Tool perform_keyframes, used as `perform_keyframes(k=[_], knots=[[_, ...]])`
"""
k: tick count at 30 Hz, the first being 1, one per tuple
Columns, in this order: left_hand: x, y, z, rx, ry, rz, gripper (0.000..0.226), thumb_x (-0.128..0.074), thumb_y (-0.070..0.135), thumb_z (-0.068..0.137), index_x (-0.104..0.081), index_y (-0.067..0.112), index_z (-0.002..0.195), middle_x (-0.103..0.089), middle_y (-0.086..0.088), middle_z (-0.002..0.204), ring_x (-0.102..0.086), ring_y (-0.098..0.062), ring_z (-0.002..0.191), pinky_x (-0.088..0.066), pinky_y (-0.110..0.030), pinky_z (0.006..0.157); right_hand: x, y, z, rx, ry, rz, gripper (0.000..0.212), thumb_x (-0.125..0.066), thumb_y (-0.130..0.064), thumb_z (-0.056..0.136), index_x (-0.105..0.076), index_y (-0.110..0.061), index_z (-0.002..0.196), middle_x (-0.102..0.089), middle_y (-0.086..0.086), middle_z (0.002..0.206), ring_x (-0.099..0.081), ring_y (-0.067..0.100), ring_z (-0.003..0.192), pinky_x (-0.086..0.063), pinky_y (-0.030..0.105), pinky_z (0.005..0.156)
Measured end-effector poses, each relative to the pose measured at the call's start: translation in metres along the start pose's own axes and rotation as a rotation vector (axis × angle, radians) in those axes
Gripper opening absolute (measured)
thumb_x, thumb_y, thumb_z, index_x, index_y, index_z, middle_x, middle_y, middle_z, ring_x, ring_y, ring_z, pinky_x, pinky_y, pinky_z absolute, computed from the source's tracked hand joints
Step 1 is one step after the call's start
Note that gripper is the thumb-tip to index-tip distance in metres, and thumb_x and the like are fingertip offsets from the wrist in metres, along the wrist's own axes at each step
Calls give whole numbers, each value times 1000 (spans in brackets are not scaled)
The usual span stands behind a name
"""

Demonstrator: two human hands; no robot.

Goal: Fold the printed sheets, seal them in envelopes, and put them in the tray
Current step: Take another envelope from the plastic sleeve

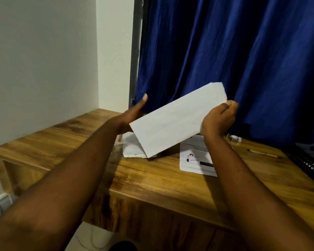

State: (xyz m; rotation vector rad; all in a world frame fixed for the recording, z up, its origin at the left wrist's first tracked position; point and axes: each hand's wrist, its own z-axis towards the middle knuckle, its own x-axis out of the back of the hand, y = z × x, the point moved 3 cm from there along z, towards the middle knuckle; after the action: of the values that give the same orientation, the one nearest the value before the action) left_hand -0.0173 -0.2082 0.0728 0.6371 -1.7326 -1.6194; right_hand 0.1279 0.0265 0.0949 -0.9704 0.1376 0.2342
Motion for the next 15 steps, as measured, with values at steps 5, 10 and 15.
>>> perform_keyframes(k=[5,10,15], knots=[[-5,32,11,-76,-234,87,62,-59,59,89,-68,11,127,-76,-14,121,-72,-31,115,-61,-41,94,12,37,34,-312,64,-38,33,-34,-19,113,-57,-4,131,-60,7,115,-56,20,96,-42,29,79],[-22,41,58,-140,-52,408,35,-82,22,89,-72,13,121,-78,-7,114,-73,-28,111,-61,-38,92,26,85,51,-498,-64,-61,20,-40,-26,108,-57,-16,115,-58,9,112,-53,25,97,-46,37,85],[-48,23,100,-96,-3,526,25,-78,17,92,-73,13,116,-71,-8,112,-65,-24,102,-58,-35,80,41,120,70,-636,-329,-111,41,-57,-52,95,-70,-14,100,-74,8,93,-66,25,69,-51,36,59]])
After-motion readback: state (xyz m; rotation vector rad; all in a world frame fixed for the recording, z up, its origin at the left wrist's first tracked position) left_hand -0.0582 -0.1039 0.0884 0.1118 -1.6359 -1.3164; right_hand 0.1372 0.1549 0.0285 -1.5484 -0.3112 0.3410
